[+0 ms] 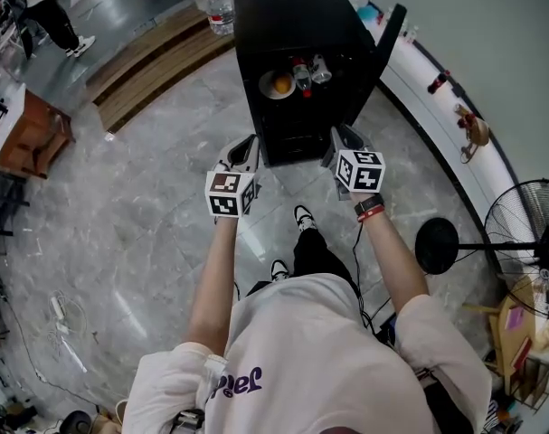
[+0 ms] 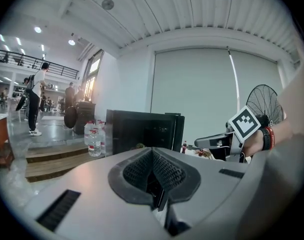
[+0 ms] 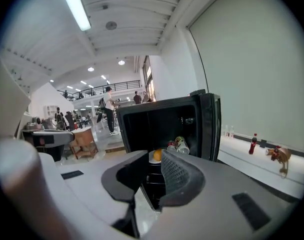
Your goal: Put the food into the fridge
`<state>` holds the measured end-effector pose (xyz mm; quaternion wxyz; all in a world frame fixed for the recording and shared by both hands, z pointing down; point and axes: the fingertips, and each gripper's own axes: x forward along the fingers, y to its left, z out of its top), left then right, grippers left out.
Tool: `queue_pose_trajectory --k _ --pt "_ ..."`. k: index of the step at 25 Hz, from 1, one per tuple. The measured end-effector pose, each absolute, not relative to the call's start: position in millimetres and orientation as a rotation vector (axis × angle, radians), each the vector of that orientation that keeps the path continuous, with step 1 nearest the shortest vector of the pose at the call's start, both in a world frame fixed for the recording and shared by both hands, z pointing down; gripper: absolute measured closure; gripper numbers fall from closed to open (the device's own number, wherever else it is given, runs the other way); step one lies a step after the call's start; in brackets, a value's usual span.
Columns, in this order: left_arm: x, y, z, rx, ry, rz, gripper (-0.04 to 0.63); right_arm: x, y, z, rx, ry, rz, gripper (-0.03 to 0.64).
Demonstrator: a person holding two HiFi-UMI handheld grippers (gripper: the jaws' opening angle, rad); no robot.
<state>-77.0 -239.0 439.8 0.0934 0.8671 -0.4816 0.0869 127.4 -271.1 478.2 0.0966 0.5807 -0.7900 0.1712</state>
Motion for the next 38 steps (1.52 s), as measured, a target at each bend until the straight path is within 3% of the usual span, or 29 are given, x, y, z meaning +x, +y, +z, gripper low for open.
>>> queue_pose_trajectory --k 15,38 --pt "-79 -196 422 2.593 -1.471 0.242 0.577 131 -217 452 1.787 -2.396 0.459 0.589" --pt "-84 -168 410 2.616 -1.501 0.217 0.577 123 -184 431 1.823 -2.423 0.397 0.604"
